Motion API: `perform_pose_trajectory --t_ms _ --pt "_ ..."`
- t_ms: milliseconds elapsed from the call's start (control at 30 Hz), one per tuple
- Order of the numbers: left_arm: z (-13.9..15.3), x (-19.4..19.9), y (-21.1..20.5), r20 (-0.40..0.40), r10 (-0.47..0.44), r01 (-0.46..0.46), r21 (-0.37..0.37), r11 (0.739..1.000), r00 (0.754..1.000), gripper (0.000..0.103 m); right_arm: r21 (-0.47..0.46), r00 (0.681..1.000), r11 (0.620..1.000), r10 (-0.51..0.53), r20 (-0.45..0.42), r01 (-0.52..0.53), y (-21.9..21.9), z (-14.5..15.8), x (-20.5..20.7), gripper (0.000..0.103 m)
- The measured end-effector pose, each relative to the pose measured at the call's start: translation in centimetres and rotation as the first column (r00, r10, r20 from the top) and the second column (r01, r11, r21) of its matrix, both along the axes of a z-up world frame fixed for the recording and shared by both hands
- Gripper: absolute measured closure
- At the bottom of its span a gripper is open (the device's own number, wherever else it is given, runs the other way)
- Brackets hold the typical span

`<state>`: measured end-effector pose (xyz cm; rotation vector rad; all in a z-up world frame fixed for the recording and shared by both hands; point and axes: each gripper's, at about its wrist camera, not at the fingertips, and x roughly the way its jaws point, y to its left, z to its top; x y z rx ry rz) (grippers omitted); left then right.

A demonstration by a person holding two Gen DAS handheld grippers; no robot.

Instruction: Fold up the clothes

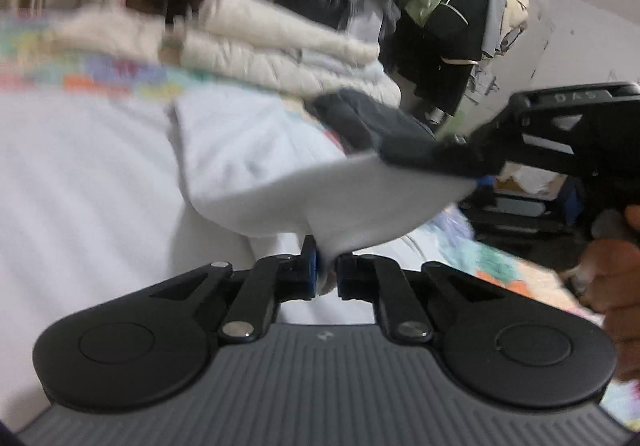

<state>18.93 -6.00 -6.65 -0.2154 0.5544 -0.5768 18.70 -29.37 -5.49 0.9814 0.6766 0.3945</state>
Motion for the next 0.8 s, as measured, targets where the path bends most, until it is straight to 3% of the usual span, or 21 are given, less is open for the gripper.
perform_pose_trajectory --t_ms 100,200,267,333,367,433,500,567,667,800 --pt "2.5 -0.9 0.2 0.013 -0.063 0.064 -0.043 0.997 0.998 0.098 -0.071 0.996 0.997 -0.006 0.085 0.012 -0.8 1.9 -1.0 0.096" --pt "4.7 -2.7 1.2 -0.022 -0.161 0.157 -0.119 0.98 0.987 0.098 -0.265 0.984 0.964 0.048 0.171 -0.001 -0.7 5.1 -3.5 0.096" --pt "4.8 -4.1 0.5 -0.011 -0.181 0.181 -0.013 0.983 0.983 0.098 -0.382 0.985 0.924 0.072 0.156 -0.007 -0.6 5.8 -5.1 0.096" --pt "3.0 -4.5 -1.3 -0.033 -0.192 0.194 0.14 0.971 0.981 0.098 -0.431 0.997 0.902 0.051 0.051 -0.024 -1.0 3.9 -6.0 0.097" --pt "1.8 -4.2 -2.2 -0.079 -0.203 0.214 0.179 0.96 0.976 0.098 -0.439 1.0 0.898 0.019 -0.018 -0.025 -1.5 2.1 -6.1 0.097" --pt "-1.0 -3.3 -3.2 -0.226 -0.199 0.244 0.195 0.95 0.954 0.098 -0.448 0.988 0.894 -0.053 -0.145 -0.018 -2.2 -1.4 -6.0 0.097" --pt "-2.1 -3.4 -3.4 -0.273 -0.193 0.25 0.195 0.948 0.943 0.098 -0.449 0.969 0.894 -0.112 -0.219 0.002 -2.7 -3.5 -5.9 0.097" --pt "-0.9 -4.1 -3.0 -0.233 -0.195 0.245 0.21 0.946 0.953 0.098 -0.441 0.979 0.898 -0.092 -0.184 0.001 -2.5 -2.8 -5.9 0.097" --pt "1.8 -4.4 -1.4 -0.157 -0.203 0.224 0.125 0.967 0.967 0.098 -0.432 0.995 0.902 -0.035 -0.088 -0.006 -2.4 -0.4 -5.7 0.097" --pt "2.4 -3.4 -0.4 -0.171 -0.223 0.229 0.012 0.973 0.96 0.098 -0.403 0.999 0.915 -0.006 0.053 0.027 -2.6 2.9 -6.2 0.099"
